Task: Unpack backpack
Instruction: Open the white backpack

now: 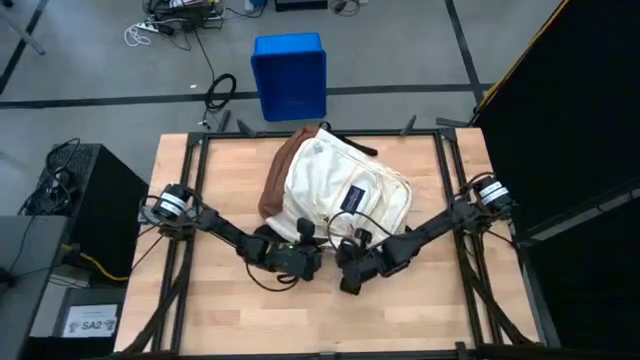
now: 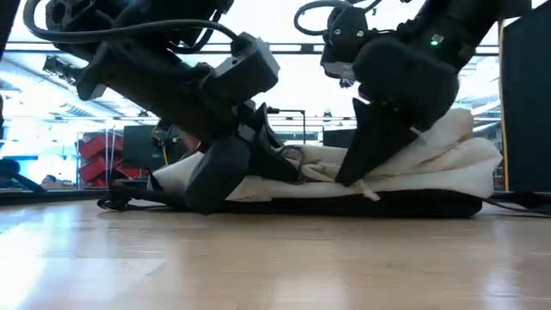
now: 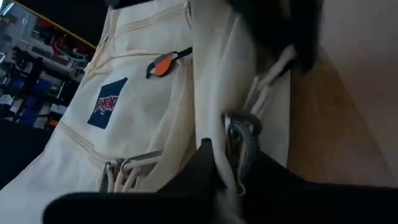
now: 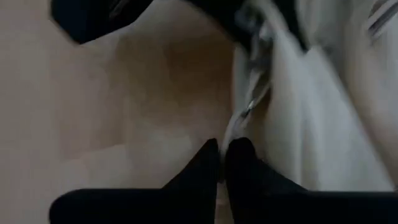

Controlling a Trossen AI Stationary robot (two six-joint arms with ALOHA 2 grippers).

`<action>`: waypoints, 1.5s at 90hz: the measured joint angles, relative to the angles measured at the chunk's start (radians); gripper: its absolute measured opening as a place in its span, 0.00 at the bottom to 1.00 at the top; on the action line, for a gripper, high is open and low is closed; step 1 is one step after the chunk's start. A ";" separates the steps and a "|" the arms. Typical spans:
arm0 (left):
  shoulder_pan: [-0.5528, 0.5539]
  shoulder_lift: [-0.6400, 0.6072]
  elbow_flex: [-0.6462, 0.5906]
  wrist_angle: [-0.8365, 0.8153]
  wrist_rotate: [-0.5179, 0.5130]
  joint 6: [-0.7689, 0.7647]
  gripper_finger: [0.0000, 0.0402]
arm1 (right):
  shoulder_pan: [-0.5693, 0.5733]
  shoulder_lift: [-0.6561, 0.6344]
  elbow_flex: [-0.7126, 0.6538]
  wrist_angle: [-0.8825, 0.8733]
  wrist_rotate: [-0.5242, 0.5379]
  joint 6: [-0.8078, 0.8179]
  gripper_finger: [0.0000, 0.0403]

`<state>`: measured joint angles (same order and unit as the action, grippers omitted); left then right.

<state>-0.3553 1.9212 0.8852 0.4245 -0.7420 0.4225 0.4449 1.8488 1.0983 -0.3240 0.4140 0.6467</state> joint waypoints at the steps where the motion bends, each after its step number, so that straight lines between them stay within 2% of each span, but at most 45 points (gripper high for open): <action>1: -0.001 -0.001 0.000 -0.007 -0.002 -0.001 0.03 | 0.002 0.000 0.003 -0.007 0.000 0.006 0.00; 25: -0.067 -0.048 0.000 -0.182 -0.042 -0.090 0.02 | 0.077 -0.001 0.111 -0.360 0.060 0.179 0.00; 41: -0.127 -0.109 -0.004 -0.315 -0.059 -0.123 0.01 | 0.109 -0.001 0.160 -0.621 0.065 0.293 0.00; 58: -0.204 -0.190 -0.005 -0.509 -0.049 -0.250 0.01 | 0.139 -0.001 0.179 -0.969 0.090 0.514 0.00; 71: -0.279 -0.226 -0.006 -0.556 -0.034 -0.277 0.01 | 0.144 -0.001 0.179 -1.177 0.147 0.681 0.00; 79: -0.315 -0.233 -0.006 -0.553 -0.010 -0.278 0.01 | 0.142 -0.001 0.179 -1.205 0.192 0.695 0.00; 95: -0.368 -0.236 -0.006 -0.549 0.017 -0.278 0.01 | 0.136 -0.002 0.179 -1.213 0.364 0.650 0.00; 106: -0.383 -0.237 -0.006 -0.533 0.052 -0.274 0.01 | 0.093 -0.014 0.179 -1.214 0.394 0.587 0.00; 112: -0.385 -0.237 -0.006 -0.522 0.069 -0.274 0.01 | 0.061 -0.014 0.179 -1.162 0.363 0.498 0.00; 122: -0.385 -0.260 -0.039 -0.495 0.080 -0.275 0.01 | 0.010 -0.014 0.178 -1.001 0.217 0.300 0.00; 135: -0.387 -0.352 -0.207 -0.290 0.082 -0.273 0.01 | -0.001 -0.014 0.165 -0.732 0.092 0.096 0.00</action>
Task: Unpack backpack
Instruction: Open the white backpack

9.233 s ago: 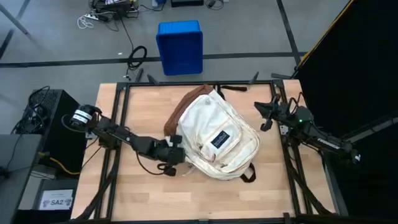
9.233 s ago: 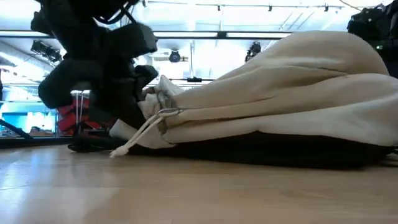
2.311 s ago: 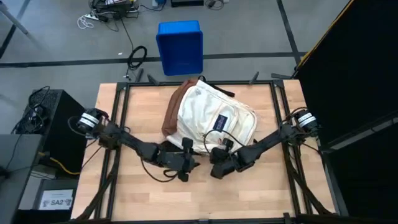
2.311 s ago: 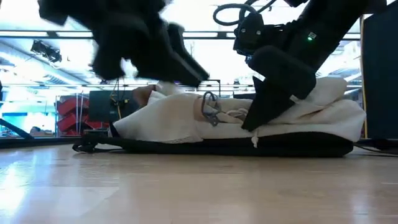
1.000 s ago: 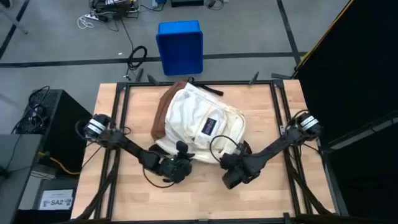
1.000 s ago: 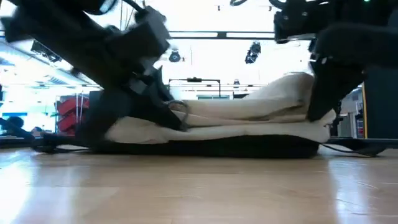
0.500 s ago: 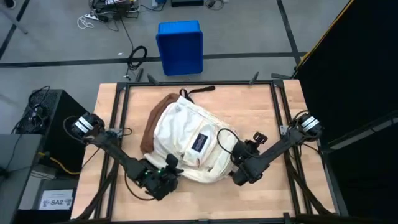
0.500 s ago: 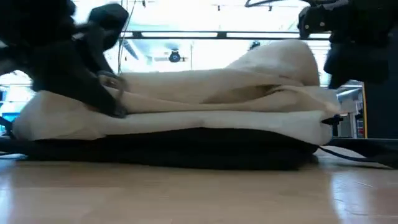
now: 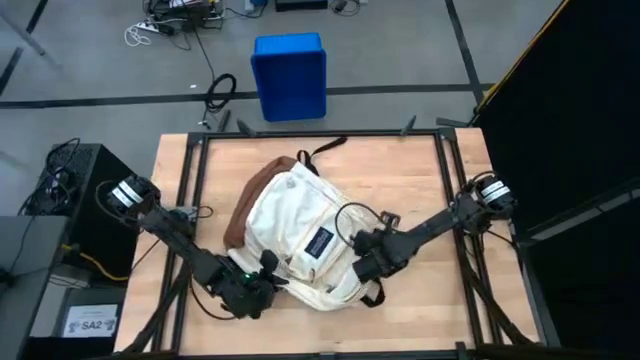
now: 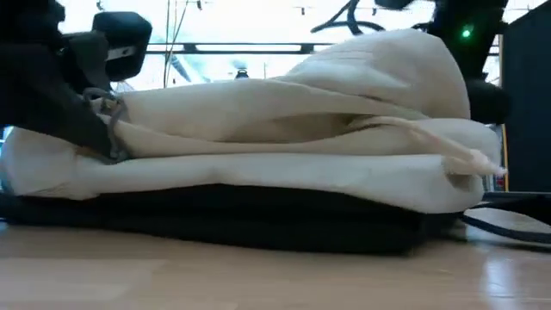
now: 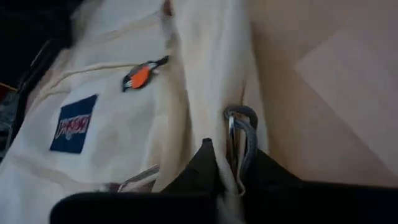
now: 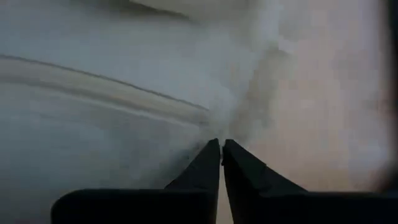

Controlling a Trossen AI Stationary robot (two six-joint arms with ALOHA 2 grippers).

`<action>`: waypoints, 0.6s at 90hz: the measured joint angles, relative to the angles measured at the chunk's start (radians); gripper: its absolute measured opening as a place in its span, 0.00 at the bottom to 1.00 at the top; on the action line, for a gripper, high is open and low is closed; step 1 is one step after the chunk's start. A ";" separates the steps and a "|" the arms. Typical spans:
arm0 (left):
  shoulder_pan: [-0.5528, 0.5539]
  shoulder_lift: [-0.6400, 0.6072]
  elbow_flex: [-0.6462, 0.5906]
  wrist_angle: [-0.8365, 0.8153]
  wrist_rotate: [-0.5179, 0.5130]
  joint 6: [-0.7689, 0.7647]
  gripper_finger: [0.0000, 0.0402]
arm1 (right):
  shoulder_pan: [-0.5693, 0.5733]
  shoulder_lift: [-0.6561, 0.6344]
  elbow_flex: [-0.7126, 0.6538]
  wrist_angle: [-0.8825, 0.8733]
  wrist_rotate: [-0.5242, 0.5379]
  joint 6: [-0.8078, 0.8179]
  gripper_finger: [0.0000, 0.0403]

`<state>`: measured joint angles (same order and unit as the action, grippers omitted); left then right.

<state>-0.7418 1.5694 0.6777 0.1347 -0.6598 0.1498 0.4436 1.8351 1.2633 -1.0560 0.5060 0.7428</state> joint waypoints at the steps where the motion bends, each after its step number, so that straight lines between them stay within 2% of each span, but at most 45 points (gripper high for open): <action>1: 0.000 -0.011 -0.017 0.021 0.000 0.000 0.01 | 0.001 0.000 0.000 0.017 -0.005 -0.010 0.00; 11: 0.010 -0.098 -0.176 0.244 -0.004 0.007 0.01 | 0.009 0.000 0.000 0.132 -0.033 -0.066 0.00; 22: 0.064 -0.169 -0.310 0.386 -0.011 0.007 0.01 | 0.011 0.000 0.000 0.257 -0.068 -0.133 0.00; 37: 0.181 -0.194 -0.371 0.407 -0.017 0.007 0.01 | -0.007 0.005 0.000 0.407 -0.115 -0.234 0.00; 54: 0.302 -0.194 -0.374 0.424 0.079 0.035 0.01 | -0.041 -0.019 0.000 0.386 -0.177 -0.264 0.00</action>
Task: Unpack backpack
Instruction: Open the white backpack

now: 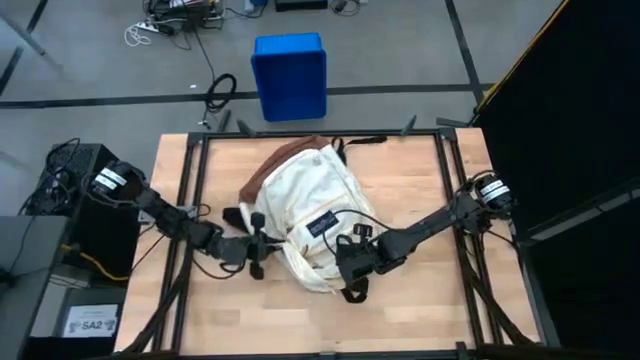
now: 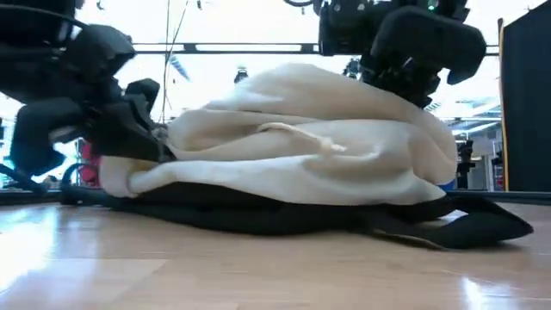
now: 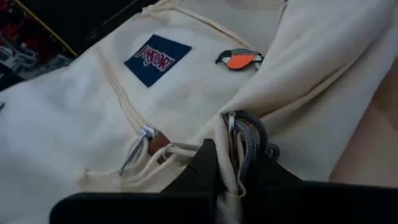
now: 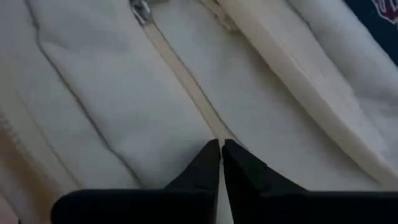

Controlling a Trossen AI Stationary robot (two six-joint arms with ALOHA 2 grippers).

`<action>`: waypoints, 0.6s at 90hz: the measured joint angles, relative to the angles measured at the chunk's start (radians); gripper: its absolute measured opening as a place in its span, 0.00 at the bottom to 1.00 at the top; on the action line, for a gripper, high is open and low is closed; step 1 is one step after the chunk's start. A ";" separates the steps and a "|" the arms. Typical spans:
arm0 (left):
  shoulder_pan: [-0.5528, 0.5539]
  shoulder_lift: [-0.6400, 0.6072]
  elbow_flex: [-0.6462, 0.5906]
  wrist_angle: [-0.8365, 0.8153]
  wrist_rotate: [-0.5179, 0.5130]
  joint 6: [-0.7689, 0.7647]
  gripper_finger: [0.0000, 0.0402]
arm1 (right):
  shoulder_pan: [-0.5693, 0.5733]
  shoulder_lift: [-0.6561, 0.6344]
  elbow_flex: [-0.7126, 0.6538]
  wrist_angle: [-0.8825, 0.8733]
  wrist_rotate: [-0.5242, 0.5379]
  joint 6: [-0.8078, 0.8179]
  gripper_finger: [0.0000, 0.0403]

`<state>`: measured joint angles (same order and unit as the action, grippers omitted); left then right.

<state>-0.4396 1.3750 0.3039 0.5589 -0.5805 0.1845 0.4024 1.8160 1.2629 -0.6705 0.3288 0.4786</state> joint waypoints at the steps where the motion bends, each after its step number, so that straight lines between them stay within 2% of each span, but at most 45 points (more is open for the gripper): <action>1: 0.004 0.000 0.000 0.001 0.004 0.000 0.01 | -0.001 -0.005 0.000 -0.003 -0.002 0.003 0.00; 14: 0.042 0.000 0.001 0.008 0.024 -0.002 0.02 | 0.018 -0.091 0.000 -0.021 -0.011 0.042 0.00; 27: 0.063 0.001 0.001 0.019 0.021 -0.004 0.03 | 0.080 -0.148 0.000 0.101 0.044 0.044 0.00; 40: 0.073 0.001 0.001 0.042 0.021 -0.006 0.03 | 0.137 -0.119 0.002 0.298 0.042 0.011 0.02; 54: 0.074 0.002 0.001 0.054 0.021 -0.010 0.03 | 0.173 -0.034 0.001 0.304 0.099 -0.027 0.08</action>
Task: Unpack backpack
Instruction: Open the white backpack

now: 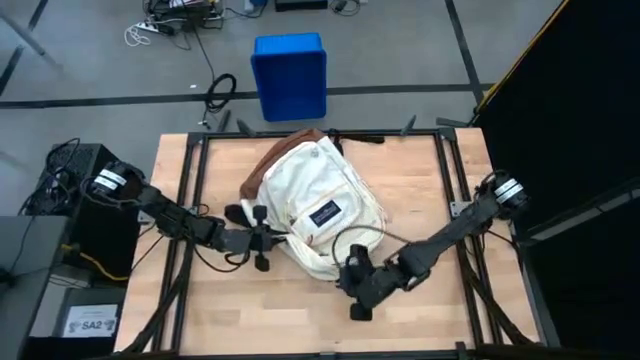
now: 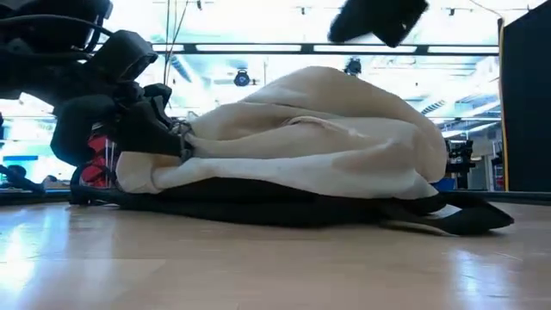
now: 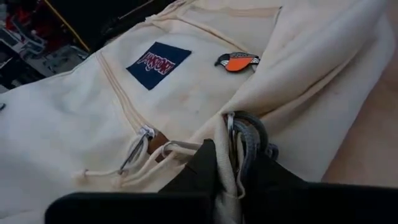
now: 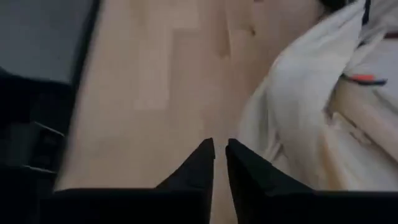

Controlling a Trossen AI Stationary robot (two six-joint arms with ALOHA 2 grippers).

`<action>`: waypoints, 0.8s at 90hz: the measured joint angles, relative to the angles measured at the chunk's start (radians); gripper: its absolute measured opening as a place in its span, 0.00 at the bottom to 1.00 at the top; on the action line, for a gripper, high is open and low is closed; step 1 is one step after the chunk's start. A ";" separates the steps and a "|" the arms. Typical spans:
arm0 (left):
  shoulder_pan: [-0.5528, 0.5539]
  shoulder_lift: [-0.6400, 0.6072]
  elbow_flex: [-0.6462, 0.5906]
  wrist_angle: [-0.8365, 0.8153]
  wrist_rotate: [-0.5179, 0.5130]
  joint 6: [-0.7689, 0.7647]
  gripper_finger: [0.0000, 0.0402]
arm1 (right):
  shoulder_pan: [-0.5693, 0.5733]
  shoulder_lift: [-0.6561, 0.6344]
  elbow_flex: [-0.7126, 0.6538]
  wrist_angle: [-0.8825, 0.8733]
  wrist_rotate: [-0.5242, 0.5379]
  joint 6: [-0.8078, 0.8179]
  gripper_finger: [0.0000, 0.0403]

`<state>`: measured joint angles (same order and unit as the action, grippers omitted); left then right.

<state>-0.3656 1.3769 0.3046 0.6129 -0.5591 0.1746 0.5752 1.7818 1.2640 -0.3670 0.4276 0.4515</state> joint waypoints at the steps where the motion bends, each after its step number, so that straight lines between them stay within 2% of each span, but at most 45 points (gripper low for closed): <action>1: 0.000 0.000 0.000 0.000 0.000 0.000 0.03 | 0.001 0.007 0.000 -0.001 0.004 0.000 0.08; 19: 0.000 0.000 0.000 0.002 0.000 -0.002 0.04 | -0.007 0.116 -0.001 -0.021 0.014 0.042 0.26; 41: 0.000 0.000 0.000 -0.003 0.000 -0.002 0.04 | -0.047 0.120 -0.001 -0.072 -0.024 0.092 0.47; 56: 0.000 0.000 0.000 -0.003 0.002 -0.002 0.04 | -0.033 0.081 -0.001 -0.144 -0.030 0.127 0.53; 72: 0.000 0.000 0.000 -0.004 0.004 -0.003 0.04 | -0.020 0.063 -0.001 -0.220 0.020 0.183 0.53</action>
<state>-0.3660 1.3769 0.3046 0.6091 -0.5555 0.1711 0.5552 1.8450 1.2633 -0.5874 0.4472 0.6350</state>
